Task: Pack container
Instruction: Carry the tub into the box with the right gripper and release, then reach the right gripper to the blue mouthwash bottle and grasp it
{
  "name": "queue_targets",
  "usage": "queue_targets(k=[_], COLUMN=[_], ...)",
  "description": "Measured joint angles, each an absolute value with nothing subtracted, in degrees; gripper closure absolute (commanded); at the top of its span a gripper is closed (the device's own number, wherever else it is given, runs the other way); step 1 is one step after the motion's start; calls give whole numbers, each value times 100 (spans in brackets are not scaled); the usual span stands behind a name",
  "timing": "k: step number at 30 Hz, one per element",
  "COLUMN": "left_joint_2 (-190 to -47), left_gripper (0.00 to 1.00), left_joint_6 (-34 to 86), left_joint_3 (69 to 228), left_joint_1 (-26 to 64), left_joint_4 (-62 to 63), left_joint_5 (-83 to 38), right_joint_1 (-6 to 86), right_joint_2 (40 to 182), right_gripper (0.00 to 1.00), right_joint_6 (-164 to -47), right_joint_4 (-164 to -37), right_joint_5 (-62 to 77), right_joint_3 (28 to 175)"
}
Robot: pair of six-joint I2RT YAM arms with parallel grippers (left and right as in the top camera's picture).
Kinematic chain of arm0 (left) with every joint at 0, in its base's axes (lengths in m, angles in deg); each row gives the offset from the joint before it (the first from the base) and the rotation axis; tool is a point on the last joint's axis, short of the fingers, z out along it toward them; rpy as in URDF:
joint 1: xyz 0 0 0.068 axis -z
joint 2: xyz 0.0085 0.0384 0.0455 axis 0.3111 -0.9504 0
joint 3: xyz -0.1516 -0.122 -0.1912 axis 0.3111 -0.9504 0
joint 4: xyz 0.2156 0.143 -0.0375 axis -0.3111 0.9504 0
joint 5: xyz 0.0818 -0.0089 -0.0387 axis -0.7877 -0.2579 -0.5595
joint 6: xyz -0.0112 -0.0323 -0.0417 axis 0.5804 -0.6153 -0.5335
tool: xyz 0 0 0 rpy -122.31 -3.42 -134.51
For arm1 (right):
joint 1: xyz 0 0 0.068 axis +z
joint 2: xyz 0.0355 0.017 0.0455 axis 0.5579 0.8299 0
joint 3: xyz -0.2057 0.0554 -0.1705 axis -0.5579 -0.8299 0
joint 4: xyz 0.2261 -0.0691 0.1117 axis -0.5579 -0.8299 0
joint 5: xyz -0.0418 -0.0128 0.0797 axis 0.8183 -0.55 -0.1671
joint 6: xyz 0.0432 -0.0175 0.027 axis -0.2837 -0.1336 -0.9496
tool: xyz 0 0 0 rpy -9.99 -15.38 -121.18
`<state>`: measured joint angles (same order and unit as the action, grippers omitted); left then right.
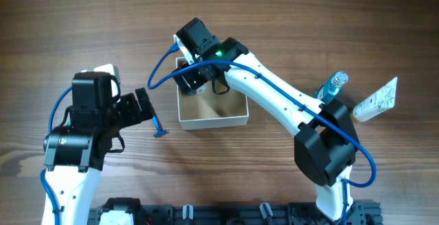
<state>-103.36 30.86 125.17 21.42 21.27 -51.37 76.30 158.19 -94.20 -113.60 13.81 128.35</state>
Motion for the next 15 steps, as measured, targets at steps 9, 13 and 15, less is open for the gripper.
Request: queue_targets(k=[9, 13, 15], left_joint_2=[-10336, -10338, -10338], left_gripper=[0, 0, 0], left_joint_6=[3086, 3086, 3084], left_joint_3=[12519, 12521, 12521], left_joint_1=[2142, 2142, 2142], left_joint_4=[2140, 2138, 2138], left_joint_5=[-5139, -5139, -5139], right_joint_1=[7110, 5822, 4775], right_joint_2=[14233, 12899, 12462], right_gripper=[0, 0, 0], right_joint_6=[-10486, -11369, -11911], right_joint_4=[-12377, -13461, -14060], right_joint_5=[2306, 2463, 2605], right_joint_3=[12830, 12883, 12894])
